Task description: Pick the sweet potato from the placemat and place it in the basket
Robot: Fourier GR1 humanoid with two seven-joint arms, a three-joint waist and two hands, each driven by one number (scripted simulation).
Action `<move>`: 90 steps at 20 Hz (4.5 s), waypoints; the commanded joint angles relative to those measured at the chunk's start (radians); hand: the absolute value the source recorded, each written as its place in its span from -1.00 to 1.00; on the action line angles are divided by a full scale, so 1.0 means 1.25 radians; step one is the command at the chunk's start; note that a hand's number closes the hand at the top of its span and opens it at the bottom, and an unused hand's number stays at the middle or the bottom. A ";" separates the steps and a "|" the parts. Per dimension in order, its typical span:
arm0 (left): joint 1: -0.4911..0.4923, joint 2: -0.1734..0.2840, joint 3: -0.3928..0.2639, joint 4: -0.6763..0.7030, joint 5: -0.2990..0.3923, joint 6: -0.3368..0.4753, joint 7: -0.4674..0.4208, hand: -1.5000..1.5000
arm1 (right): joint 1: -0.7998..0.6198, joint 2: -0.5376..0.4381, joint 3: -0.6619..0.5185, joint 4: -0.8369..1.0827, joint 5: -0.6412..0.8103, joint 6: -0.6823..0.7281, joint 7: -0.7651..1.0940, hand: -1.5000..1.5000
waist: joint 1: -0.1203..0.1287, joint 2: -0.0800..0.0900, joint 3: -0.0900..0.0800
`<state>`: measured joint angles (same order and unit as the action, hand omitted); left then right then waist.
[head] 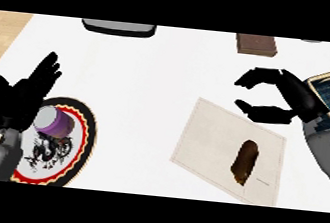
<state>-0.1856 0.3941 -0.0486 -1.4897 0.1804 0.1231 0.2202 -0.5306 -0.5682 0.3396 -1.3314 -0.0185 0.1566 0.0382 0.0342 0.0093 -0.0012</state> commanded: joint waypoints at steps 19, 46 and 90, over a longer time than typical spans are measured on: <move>-0.012 -0.003 0.026 0.071 0.015 -0.037 0.003 0.00 | -0.442 0.316 0.281 0.283 0.509 0.159 0.789 -1.00 | -0.012 -0.014 -0.003; 0.039 -0.018 0.069 0.080 0.017 -0.058 -0.028 0.00 | -0.294 0.240 0.058 -0.064 0.227 0.402 0.972 -1.00 | -0.056 -0.020 0.001; -0.037 -0.080 0.154 0.062 -0.069 -0.127 0.043 0.00 | 0.222 0.279 -0.029 -0.167 0.657 0.335 0.530 -1.00 | -0.027 -0.008 0.001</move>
<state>-0.2177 0.2934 0.1299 -1.3895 0.0925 -0.0259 0.2340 -0.2592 -0.2363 0.3128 -1.5334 0.7845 0.5504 0.7281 -0.0007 -0.0003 -0.0001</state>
